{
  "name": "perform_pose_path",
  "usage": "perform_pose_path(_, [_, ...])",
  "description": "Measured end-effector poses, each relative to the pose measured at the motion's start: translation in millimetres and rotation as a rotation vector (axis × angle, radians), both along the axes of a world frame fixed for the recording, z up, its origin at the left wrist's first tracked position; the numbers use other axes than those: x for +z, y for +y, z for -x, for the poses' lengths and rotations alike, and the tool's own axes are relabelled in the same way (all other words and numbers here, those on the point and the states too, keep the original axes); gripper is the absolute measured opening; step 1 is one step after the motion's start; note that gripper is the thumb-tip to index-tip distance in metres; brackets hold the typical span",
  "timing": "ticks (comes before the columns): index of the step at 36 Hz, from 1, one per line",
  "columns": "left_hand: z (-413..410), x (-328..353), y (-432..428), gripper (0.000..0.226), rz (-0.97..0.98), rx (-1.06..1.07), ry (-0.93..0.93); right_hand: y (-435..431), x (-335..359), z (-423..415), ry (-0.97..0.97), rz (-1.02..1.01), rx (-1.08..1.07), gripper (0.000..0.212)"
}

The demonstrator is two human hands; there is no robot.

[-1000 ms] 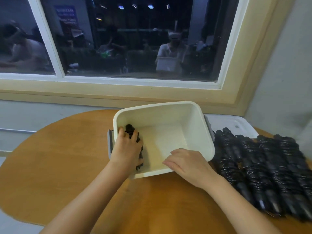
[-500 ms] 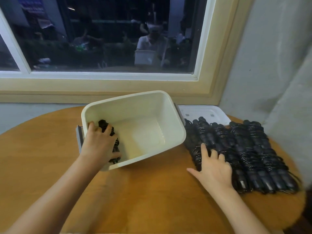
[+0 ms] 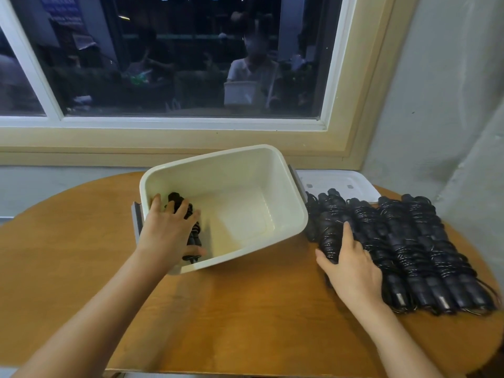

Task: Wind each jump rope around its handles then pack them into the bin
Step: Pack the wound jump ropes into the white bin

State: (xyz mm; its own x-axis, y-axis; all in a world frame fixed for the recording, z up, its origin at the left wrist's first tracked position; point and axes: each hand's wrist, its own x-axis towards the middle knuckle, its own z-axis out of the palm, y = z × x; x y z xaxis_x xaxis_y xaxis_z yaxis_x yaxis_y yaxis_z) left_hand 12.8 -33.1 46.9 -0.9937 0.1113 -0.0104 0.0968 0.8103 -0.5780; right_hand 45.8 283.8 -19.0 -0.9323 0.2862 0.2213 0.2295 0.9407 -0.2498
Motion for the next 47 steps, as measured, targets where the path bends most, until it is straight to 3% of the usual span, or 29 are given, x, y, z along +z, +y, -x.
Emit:
perform_pose_path(8, [-1.4,0.0,3.1,0.095,-0.003,-0.027,0.006,-6.1,39.9,-5.4,0.278,0.371,0.085,0.088])
perform_pose_path(13, [-0.8,-0.3,5.0,0.095,-0.003,-0.037,-0.002,-34.1,81.9,-1.9,0.417,0.755,0.353,0.083])
perform_pose_path(15, [-0.1,-1.0,4.1,0.095,-0.011,-0.036,-0.002,-51.4,94.5,1.4,0.332,0.942,0.524,0.076])
perform_pose_path(18, [-0.3,-0.7,4.0,0.098,-0.001,-0.028,-0.004,-80.2,98.8,12.0,0.077,1.043,0.658,0.076])
perform_pose_path(24, [0.8,-1.8,6.3,0.113,0.010,-0.012,0.007,-125.3,76.2,64.0,-0.274,1.083,0.582,0.087])
perform_pose_path(29, [-0.9,-1.5,4.7,0.108,0.019,-0.041,0.015,-155.0,59.9,93.9,-0.344,1.007,0.618,0.092])
perform_pose_path(34, [-0.7,-4.2,0.4,0.120,-0.014,-0.046,0.039,-174.1,34.0,93.1,-0.339,0.894,0.619,0.101])
perform_pose_path(39, [-5.6,-5.2,-1.3,0.119,-0.085,-0.084,0.071,-170.1,40.5,89.1,-0.413,1.193,0.578,0.069])
perform_pose_path(47, [8.0,-16.2,26.4,0.089,-0.368,-0.068,0.179,-168.9,43.7,81.0,-0.428,1.333,0.489,0.071])
